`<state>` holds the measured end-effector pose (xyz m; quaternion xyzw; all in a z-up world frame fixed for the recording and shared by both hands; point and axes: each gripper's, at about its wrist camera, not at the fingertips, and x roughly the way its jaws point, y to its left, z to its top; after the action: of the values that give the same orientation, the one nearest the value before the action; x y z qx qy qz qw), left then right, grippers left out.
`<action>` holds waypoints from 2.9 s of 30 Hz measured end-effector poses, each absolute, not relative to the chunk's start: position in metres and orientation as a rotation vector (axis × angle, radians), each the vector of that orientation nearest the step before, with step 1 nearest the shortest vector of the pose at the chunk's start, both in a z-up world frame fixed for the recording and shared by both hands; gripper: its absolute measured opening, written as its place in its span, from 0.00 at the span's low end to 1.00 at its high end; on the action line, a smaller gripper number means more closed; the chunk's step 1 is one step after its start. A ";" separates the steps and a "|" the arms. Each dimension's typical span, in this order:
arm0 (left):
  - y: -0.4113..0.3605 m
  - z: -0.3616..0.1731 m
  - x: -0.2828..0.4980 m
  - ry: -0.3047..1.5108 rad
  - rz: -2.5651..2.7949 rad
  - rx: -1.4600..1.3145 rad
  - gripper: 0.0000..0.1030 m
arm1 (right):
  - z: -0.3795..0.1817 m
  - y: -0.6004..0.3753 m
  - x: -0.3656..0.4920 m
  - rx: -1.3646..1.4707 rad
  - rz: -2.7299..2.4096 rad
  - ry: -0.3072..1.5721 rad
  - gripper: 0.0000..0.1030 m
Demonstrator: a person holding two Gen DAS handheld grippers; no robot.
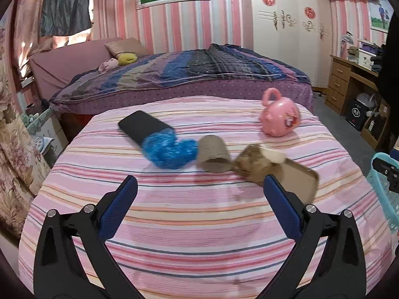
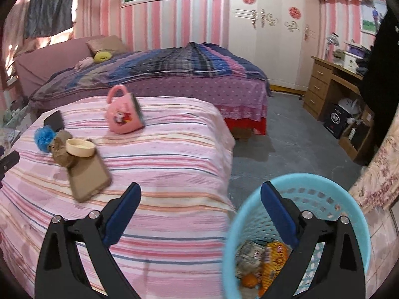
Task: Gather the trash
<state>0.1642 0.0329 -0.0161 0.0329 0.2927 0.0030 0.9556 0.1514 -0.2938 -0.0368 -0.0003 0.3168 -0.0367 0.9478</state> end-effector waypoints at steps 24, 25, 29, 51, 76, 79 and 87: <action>0.125 -0.043 0.215 0.652 0.198 0.012 0.95 | -0.043 -0.174 0.224 -0.184 0.089 0.637 0.92; 0.125 -0.045 0.217 0.658 0.201 0.013 0.95 | -0.045 -0.172 0.225 -0.194 0.096 0.637 0.92; 0.124 -0.052 0.222 0.668 0.204 0.016 0.95 | -0.052 -0.167 0.229 -0.223 0.117 0.664 0.91; 0.145 -0.057 0.233 0.687 0.235 0.039 0.95 | -0.076 -0.111 0.262 -0.296 0.316 0.741 0.46; 0.100 -0.073 0.287 0.776 0.027 -0.108 0.36 | -0.062 -0.137 0.248 -0.213 0.345 0.687 0.22; 0.091 -0.072 0.284 0.765 0.032 -0.068 0.26 | -0.062 -0.142 0.247 -0.210 0.341 0.688 0.22; 0.091 -0.046 0.260 0.703 0.072 -0.057 0.17 | -0.057 -0.156 0.233 -0.199 0.310 0.658 0.22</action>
<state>0.2595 0.0910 -0.0461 -0.0279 0.3441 0.0353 0.9378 0.2334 -0.1563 -0.0572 -0.0972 0.3212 0.1516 0.9297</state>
